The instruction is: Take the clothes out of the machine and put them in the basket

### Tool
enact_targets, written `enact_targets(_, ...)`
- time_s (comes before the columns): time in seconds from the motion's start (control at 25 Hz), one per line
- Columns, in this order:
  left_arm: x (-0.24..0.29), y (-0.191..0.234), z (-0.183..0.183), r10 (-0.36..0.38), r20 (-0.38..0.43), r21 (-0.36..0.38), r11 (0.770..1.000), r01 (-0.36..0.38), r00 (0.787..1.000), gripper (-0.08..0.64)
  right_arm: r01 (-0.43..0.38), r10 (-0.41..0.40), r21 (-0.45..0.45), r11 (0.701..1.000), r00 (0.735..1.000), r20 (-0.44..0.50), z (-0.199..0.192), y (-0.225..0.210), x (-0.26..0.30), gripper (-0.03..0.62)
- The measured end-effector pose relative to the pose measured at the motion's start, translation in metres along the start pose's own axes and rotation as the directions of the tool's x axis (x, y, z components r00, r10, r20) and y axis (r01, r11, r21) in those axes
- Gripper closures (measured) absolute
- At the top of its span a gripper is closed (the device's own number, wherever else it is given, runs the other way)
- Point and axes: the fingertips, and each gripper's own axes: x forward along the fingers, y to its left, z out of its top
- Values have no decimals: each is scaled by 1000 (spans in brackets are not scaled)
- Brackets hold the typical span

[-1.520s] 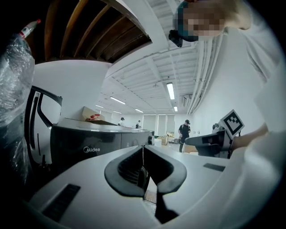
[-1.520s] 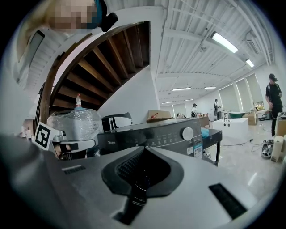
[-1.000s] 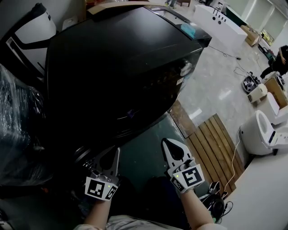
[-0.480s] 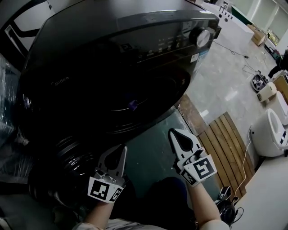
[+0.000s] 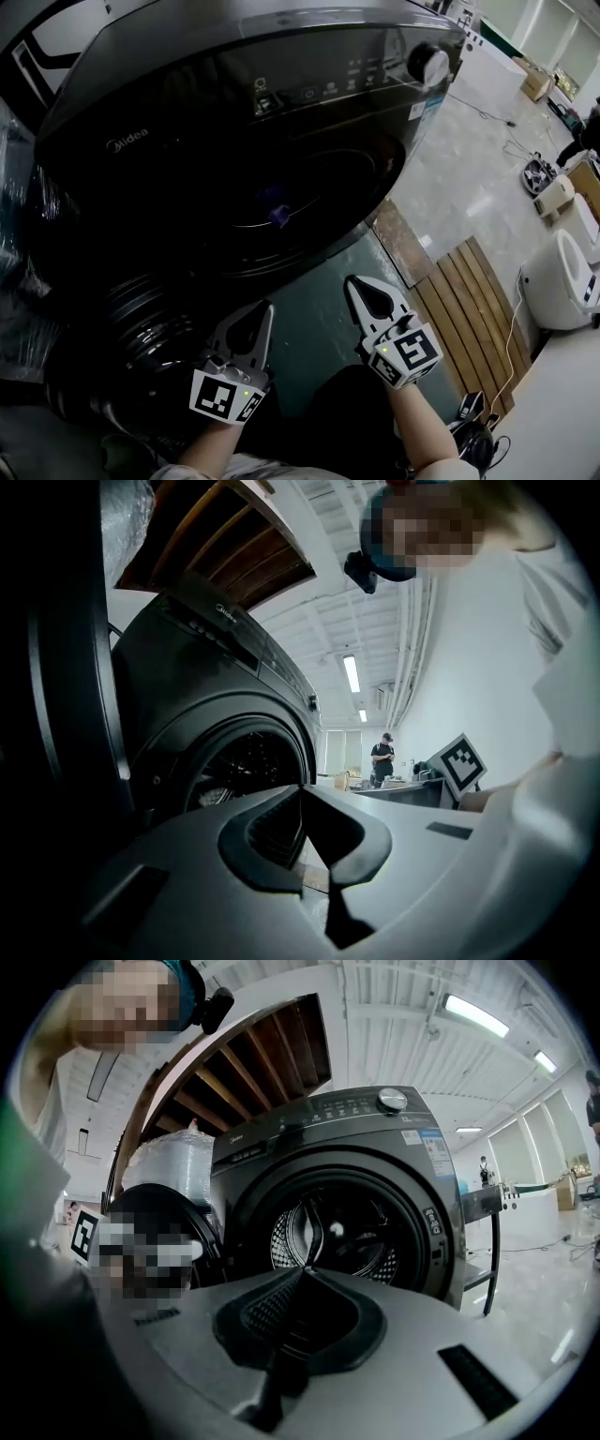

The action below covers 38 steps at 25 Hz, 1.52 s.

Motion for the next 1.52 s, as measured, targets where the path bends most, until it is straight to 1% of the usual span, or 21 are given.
enact_targets(0.16,-1,2,-2,13,8,-10,1000,-13,1000,537,-20,20,0,1000,1000,-8,-5,3,11,583)
enact_targets(0.44,0,5,-5,38,11,5,999,-38,999,537,-38,37,-23,999,999,-33,-15,-1,26,583)
enact_targets(0.68,5,-2,-9,29,23,13,999,-29,999,537,-43,42,-24,999,998,-40,-24,-12,41,583)
enact_targets(0.8,8,-3,-11,38,17,19,999,-38,999,537,-51,49,-30,998,998,-49,-28,-15,49,581)
enact_targets(1.0,10,-3,-11,48,15,7,999,-48,999,537,-63,61,-24,998,996,-69,-33,-21,65,580)
enact_targets(1.04,10,-3,-11,50,11,10,999,-50,999,537,-65,64,-22,998,995,-72,-34,-21,69,559)
enact_targets(1.28,16,-4,-12,47,-2,11,999,-46,999,537,-67,68,17,998,994,-85,-42,-27,89,347)
enact_targets(1.36,16,-4,-11,45,-3,10,999,-45,999,537,-71,73,23,997,993,-94,-46,-28,97,311)
enact_targets(1.52,15,-1,-13,57,-4,-10,998,-57,998,537,-85,87,26,996,990,-115,-53,-33,117,302)
